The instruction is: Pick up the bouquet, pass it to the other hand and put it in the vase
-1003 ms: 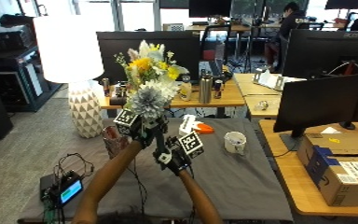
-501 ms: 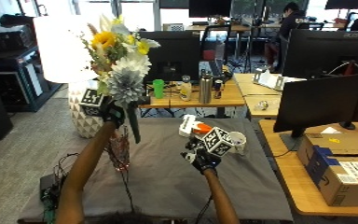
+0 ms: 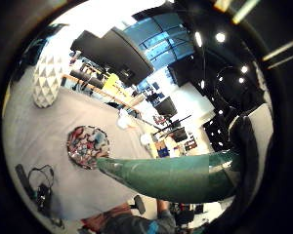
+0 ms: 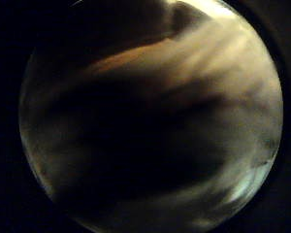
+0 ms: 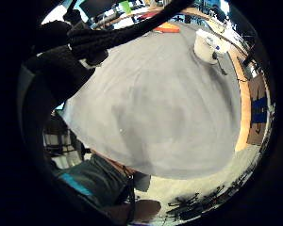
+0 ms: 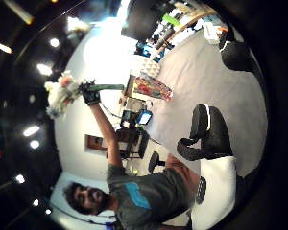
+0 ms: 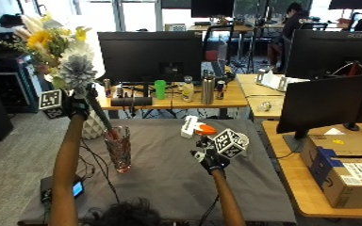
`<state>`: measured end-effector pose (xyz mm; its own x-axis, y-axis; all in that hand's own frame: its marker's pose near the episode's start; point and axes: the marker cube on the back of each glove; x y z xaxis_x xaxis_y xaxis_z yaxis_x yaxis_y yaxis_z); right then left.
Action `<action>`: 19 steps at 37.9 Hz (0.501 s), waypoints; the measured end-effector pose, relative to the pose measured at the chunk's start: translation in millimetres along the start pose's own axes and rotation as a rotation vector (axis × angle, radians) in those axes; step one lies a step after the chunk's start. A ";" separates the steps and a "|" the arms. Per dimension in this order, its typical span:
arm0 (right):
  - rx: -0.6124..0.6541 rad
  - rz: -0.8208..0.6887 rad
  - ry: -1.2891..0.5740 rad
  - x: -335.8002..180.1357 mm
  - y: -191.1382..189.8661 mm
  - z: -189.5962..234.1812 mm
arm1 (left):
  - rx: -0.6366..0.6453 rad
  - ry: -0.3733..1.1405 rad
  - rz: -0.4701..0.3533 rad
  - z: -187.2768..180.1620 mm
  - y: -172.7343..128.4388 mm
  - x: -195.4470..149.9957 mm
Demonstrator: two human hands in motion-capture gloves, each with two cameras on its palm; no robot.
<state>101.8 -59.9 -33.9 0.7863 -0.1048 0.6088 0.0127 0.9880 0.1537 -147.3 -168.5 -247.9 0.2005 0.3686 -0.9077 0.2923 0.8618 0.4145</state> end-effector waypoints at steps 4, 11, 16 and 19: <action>0.009 -0.001 -0.004 0.6 -3.1 -0.6 | 0.045 0.009 -0.055 -8.1 -8.8 -8.6; 0.009 0.000 -0.018 2.0 -7.9 2.1 | 0.063 -0.030 -0.110 -3.1 -18.5 -27.4; 0.011 0.002 -0.012 0.4 -7.1 0.8 | 0.060 -0.042 -0.256 10.8 -9.3 -45.7; 0.007 0.001 -0.017 -1.3 -6.3 0.1 | 0.070 -0.047 -0.320 13.3 -8.4 -63.2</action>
<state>100.6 -66.1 -35.5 0.7756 -0.1055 0.6223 0.0073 0.9874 0.1583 -150.0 -203.6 -193.2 0.1307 0.0652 -0.9893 0.4102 0.9049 0.1138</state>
